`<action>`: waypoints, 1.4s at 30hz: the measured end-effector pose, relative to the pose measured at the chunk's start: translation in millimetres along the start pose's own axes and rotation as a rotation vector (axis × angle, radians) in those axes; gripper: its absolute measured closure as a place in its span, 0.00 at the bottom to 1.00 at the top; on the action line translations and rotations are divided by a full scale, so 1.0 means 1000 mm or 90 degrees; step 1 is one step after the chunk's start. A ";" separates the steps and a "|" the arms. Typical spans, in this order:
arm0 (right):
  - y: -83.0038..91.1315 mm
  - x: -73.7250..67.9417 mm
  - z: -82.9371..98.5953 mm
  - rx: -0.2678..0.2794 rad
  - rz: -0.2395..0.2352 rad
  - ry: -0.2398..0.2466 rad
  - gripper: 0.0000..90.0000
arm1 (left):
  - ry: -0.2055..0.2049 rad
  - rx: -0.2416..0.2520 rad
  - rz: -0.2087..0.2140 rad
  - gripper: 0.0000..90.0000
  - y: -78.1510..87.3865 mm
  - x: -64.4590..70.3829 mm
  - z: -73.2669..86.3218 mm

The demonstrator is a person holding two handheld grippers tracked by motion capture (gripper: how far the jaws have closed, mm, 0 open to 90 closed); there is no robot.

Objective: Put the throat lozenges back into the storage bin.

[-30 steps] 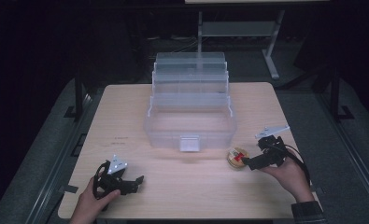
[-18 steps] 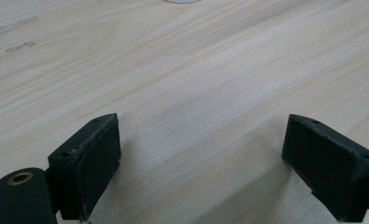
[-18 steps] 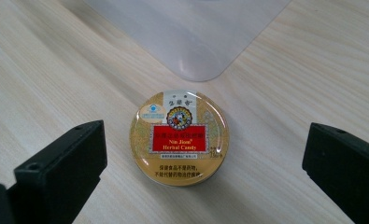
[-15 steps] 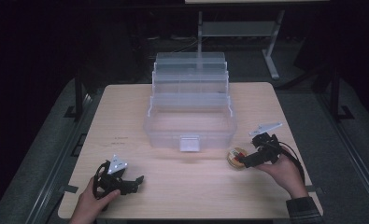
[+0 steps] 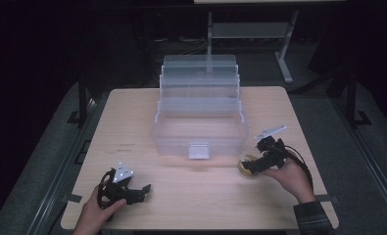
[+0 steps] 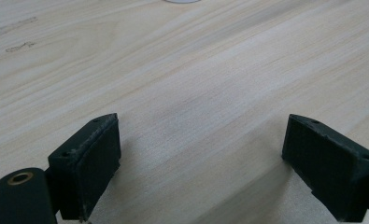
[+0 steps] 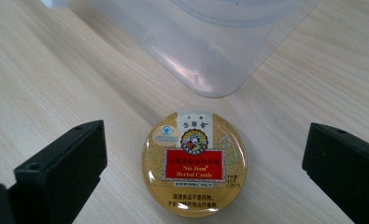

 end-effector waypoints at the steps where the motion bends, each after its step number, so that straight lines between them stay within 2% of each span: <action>1: -0.001 0.000 0.000 -0.003 -0.001 0.002 0.00 | 0.000 0.000 0.000 0.12 0.000 0.000 0.000; 16: -0.014 -0.004 0.001 -0.034 -0.009 0.006 0.00 | 0.000 0.000 0.000 0.12 0.000 0.000 0.000; 17: -0.017 -0.004 0.004 -0.047 -0.004 0.006 0.00 | 0.000 0.000 0.000 0.12 0.000 0.000 0.000; 30: -0.031 -0.003 0.010 -0.086 0.005 0.017 0.00 | 0.000 0.000 0.000 0.12 0.000 0.000 0.000; 36: -0.035 -0.005 0.014 -0.104 -0.005 0.001 0.00 | 0.000 0.000 0.000 0.12 0.000 0.000 0.000; 39: -0.038 -0.005 0.015 -0.094 -0.013 -0.010 0.02 | 0.000 0.000 0.000 0.12 0.000 0.000 0.000; 42: -0.041 -0.004 0.019 -0.101 -0.014 -0.017 0.02 | 0.000 0.000 0.000 0.12 0.000 0.000 0.000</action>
Point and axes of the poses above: each handheld gripper's, and its own axes: y roughly backward along the jaws, z roughly out of its underside, x roughly to its right, the point moved 9 cm from there along -y, roughly forward along the jaws, and after that the axes turned 12 degrees about y, right-handed, at the moved point
